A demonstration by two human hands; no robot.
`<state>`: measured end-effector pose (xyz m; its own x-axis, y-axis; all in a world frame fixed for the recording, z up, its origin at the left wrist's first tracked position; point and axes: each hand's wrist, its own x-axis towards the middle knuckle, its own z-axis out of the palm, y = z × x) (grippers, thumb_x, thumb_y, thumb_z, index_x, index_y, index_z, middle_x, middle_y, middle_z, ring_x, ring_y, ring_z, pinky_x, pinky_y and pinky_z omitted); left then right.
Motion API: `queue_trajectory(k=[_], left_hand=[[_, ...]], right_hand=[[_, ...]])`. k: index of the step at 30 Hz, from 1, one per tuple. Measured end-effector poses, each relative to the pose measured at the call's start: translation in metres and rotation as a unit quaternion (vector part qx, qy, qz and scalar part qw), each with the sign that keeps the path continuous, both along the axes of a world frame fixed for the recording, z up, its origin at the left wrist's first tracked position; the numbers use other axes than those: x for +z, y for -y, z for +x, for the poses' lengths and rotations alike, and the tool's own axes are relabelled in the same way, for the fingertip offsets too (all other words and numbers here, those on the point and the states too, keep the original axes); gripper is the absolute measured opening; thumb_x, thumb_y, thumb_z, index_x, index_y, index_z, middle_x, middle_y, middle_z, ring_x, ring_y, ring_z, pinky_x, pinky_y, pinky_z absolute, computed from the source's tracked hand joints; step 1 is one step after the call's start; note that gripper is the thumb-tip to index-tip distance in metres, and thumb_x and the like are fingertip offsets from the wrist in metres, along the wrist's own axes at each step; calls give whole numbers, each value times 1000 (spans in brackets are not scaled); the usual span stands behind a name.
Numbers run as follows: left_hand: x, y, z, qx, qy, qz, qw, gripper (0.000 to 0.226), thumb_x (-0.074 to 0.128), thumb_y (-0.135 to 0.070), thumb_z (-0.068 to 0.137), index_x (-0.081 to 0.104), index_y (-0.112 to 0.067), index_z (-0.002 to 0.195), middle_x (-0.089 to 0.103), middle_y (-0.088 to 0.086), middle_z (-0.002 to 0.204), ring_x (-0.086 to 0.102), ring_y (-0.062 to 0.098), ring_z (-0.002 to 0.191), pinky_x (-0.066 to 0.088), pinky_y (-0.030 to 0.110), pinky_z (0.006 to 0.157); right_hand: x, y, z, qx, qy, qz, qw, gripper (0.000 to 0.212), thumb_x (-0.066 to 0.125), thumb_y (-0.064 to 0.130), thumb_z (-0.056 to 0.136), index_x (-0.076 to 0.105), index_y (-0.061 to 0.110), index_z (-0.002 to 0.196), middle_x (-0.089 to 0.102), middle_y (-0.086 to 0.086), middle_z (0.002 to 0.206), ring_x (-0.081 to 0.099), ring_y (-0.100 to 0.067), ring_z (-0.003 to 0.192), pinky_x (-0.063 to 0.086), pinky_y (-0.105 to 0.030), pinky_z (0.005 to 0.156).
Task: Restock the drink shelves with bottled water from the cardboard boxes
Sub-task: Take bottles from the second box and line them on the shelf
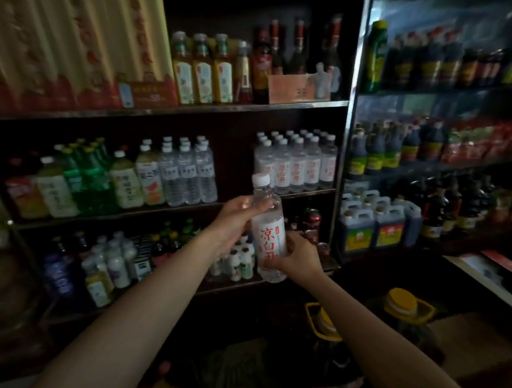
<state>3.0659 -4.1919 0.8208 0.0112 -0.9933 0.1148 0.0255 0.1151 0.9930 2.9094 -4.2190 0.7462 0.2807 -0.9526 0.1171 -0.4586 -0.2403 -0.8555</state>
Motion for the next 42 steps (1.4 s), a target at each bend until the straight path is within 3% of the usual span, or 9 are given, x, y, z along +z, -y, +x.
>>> queue_trajectory(k=[3, 8, 14, 17, 20, 31, 35, 39, 42], left_hand=[[-6, 25, 25, 38, 61, 2, 997, 41, 75, -28, 76, 64, -22, 115, 70, -5, 108, 64, 10, 102, 49, 29, 89], [-19, 91, 54, 88, 105, 6, 991, 76, 78, -12, 75, 40, -31, 138, 59, -9, 111, 57, 0, 96, 48, 17, 71], [-21, 185, 83, 138, 119, 3, 983, 63, 81, -12, 72, 51, -17, 127, 61, -3, 119, 59, 14, 111, 51, 24, 81], [-22, 226, 93, 155, 138, 21, 978, 50, 81, -18, 72, 55, -20, 115, 64, 0, 118, 62, 16, 107, 53, 30, 85], [-24, 257, 103, 173, 155, 16, 972, 54, 81, -20, 73, 55, -17, 120, 64, 0, 119, 62, 11, 100, 51, 19, 73], [-60, 355, 148, 184, 206, 4, 961, 55, 77, -20, 78, 54, -22, 128, 64, -2, 118, 58, 6, 99, 45, 14, 74], [-66, 387, 162, 191, 223, -10, 956, 54, 77, -19, 77, 55, -21, 126, 60, -12, 108, 58, 5, 100, 42, 3, 66], [-73, 422, 173, 168, 236, -27, 957, 53, 77, -19, 76, 56, -26, 124, 62, -13, 112, 60, 8, 109, 51, 26, 89], [-72, 438, 170, 174, 229, -38, 957, 50, 75, -16, 76, 56, -24, 121, 63, -8, 114, 61, 10, 108, 51, 35, 94]], right_hand=[[-5, 31, 26, 5, 24, 16, 1000, 66, 89, 35, 58, 59, 22, 114, 66, 8, 97, 65, -11, 88, 49, -22, 71], [-2, 103, 63, 31, 26, 14, 999, 57, 88, 32, 60, 61, 22, 109, 66, 7, 96, 62, -7, 81, 49, -21, 63], [-9, 201, 103, 31, 11, -9, 999, 83, 71, 59, 38, 62, 22, 111, 63, 1, 105, 63, -17, 93, 55, -36, 77], [-8, 234, 119, 19, 29, -27, 999, 62, 84, 38, 56, 60, 19, 110, 65, 3, 103, 63, -13, 92, 55, -36, 81], [-11, 263, 132, 11, 51, -20, 998, 56, 85, 21, 68, 54, 15, 115, 62, 7, 98, 60, -9, 89, 51, -27, 78], [-37, 351, 187, -14, 1, -5, 1000, 50, 79, 23, 75, 53, 18, 117, 67, 4, 104, 64, -13, 95, 56, -33, 83], [-43, 380, 207, -37, 1, 4, 999, 41, 72, 22, 83, 53, 18, 119, 65, 5, 109, 63, -12, 100, 54, -32, 87], [-54, 401, 229, -89, 20, -11, 996, 37, 60, 23, 91, 51, 15, 125, 63, -4, 116, 61, -21, 106, 53, -38, 89], [-63, 405, 244, -146, 44, -12, 988, 36, 55, 20, 93, 46, 16, 128, 60, -6, 119, 60, -23, 107, 51, -38, 89]])
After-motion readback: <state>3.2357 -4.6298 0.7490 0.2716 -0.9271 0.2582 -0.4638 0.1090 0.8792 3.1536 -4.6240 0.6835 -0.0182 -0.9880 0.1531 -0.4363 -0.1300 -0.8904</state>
